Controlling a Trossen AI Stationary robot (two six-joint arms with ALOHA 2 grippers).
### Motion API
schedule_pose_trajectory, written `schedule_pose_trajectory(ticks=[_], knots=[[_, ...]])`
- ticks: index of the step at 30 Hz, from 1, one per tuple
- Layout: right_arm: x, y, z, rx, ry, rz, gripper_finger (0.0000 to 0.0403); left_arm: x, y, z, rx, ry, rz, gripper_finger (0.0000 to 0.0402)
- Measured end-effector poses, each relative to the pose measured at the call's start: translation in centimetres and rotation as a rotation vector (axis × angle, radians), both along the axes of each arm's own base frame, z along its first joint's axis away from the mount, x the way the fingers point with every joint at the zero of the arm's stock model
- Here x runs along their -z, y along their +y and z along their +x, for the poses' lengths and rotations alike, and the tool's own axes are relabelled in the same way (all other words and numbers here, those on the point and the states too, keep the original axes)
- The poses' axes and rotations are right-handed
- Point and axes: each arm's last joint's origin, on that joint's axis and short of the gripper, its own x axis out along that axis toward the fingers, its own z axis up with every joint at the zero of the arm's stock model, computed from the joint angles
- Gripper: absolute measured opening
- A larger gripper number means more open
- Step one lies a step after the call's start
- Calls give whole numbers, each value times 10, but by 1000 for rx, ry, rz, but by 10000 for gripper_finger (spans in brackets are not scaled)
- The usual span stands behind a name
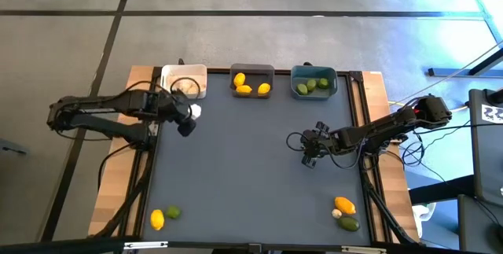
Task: Sort produce into baskets
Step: Put the garlic into the white bin
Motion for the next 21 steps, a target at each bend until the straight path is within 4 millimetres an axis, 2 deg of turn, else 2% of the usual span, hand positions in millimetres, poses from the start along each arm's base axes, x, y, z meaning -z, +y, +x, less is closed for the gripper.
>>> schedule_pose_trajectory(ticks=[14,21], knots=[[0,-1,0,41,-17,-17,179,-16,53,7,-146,-130,261,18],[-1,-1,0,43,-20,-19,179,-22,74,2,-230,-133,360,18]])
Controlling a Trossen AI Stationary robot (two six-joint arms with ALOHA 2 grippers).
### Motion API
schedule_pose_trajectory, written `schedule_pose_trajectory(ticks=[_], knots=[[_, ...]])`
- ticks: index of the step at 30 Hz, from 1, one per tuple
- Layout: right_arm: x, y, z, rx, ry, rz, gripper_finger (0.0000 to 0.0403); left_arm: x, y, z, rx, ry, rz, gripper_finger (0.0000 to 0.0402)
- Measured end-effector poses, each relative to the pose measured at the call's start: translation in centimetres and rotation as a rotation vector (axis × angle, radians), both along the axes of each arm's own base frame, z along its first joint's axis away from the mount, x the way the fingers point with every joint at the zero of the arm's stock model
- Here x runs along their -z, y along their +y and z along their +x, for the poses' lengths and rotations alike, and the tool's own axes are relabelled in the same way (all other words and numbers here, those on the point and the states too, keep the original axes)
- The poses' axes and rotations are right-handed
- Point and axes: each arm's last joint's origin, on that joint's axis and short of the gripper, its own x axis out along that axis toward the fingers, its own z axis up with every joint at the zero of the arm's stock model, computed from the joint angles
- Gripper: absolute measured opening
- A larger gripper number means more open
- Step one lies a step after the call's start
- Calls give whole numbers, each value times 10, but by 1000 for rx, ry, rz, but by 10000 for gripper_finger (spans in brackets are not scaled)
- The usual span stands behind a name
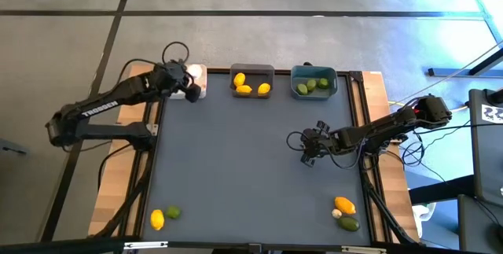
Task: Sort produce into baskets
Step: Put the garlic into the white bin
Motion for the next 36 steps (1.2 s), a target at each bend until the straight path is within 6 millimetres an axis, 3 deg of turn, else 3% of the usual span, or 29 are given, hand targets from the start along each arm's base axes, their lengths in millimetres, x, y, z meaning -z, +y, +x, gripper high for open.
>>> schedule_pose_trajectory(ticks=[20,36], knots=[[-1,-1,1,14,-22,-23,179,78,31,-10,-158,-16,25,18],[-1,-1,1,14,-23,-23,179,115,42,0,-154,123,-95,18]])
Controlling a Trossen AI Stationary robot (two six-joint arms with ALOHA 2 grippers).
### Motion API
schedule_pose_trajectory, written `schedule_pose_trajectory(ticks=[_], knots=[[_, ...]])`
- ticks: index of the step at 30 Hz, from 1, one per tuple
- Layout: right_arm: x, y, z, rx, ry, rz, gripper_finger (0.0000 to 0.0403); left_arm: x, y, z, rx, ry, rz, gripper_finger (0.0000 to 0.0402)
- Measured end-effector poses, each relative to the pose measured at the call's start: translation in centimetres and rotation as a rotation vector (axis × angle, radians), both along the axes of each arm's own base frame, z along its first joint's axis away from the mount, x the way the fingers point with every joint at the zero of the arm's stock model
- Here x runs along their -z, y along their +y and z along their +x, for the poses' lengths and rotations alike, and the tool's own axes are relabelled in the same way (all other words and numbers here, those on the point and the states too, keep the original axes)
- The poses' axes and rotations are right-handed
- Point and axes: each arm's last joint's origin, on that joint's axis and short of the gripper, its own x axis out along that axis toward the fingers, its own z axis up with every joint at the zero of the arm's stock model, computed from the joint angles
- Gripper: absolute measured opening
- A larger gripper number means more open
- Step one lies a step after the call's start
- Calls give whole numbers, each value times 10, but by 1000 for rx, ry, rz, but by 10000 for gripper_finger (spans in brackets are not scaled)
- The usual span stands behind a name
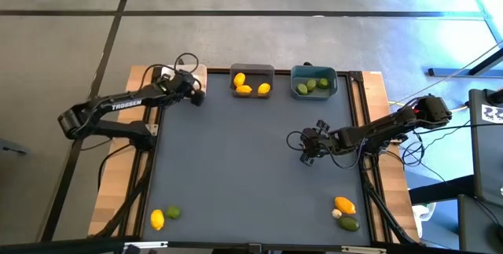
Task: Sort produce into baskets
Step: Put the garlic into the white bin, then put the lime into the blue bin
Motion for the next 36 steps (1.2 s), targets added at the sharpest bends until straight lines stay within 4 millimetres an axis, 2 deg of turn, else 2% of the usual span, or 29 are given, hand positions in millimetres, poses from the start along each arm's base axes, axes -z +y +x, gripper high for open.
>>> schedule_pose_trajectory(ticks=[8,16,20,25,36], knots=[[0,0,0,0,1,0,179,7,2,2,10,33,-30,26],[0,0,0,-1,1,0,179,4,2,3,29,52,-28,121],[0,0,0,-2,2,3,179,-8,4,5,34,58,-32,147],[0,0,0,-4,3,7,179,-30,1,9,55,49,-29,158],[0,0,0,-4,3,7,179,-71,-31,21,340,-53,-90,159]])
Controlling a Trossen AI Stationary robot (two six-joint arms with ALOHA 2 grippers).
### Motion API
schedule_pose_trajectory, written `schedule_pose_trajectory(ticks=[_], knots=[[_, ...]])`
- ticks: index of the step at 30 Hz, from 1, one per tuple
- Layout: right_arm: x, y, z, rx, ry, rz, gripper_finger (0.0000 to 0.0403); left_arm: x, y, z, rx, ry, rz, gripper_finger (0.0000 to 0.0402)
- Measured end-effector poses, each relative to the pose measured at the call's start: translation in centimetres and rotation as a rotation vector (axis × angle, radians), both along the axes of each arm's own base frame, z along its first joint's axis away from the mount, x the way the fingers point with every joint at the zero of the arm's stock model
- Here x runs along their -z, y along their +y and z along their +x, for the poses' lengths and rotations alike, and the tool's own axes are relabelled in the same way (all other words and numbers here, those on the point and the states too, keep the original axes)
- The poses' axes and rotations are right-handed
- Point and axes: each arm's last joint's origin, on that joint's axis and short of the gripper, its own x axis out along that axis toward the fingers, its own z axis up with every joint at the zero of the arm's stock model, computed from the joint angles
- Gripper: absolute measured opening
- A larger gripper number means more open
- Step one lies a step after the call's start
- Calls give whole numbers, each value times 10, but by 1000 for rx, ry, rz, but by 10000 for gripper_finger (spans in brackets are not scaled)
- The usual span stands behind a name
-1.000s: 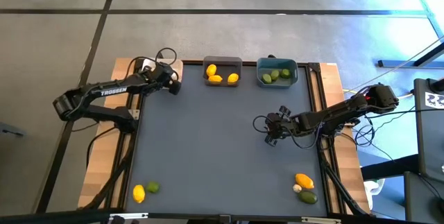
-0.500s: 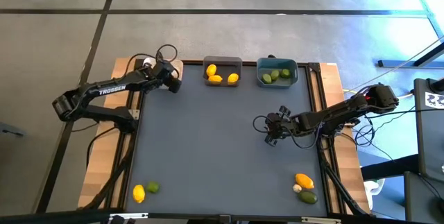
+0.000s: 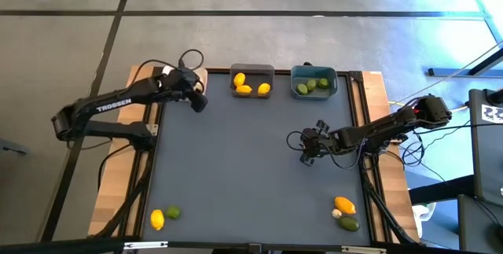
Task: Sort produce into baskets
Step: Put the lime into the blue bin
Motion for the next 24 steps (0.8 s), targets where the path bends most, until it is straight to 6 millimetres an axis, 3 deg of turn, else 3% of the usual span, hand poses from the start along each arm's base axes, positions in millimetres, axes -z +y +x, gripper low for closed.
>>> schedule_pose_trajectory(ticks=[11,24], knots=[[0,0,0,0,0,0,179,-7,-52,8,287,-116,-287,159],[0,0,0,-1,0,1,179,-9,-100,22,405,-192,-436,159]])
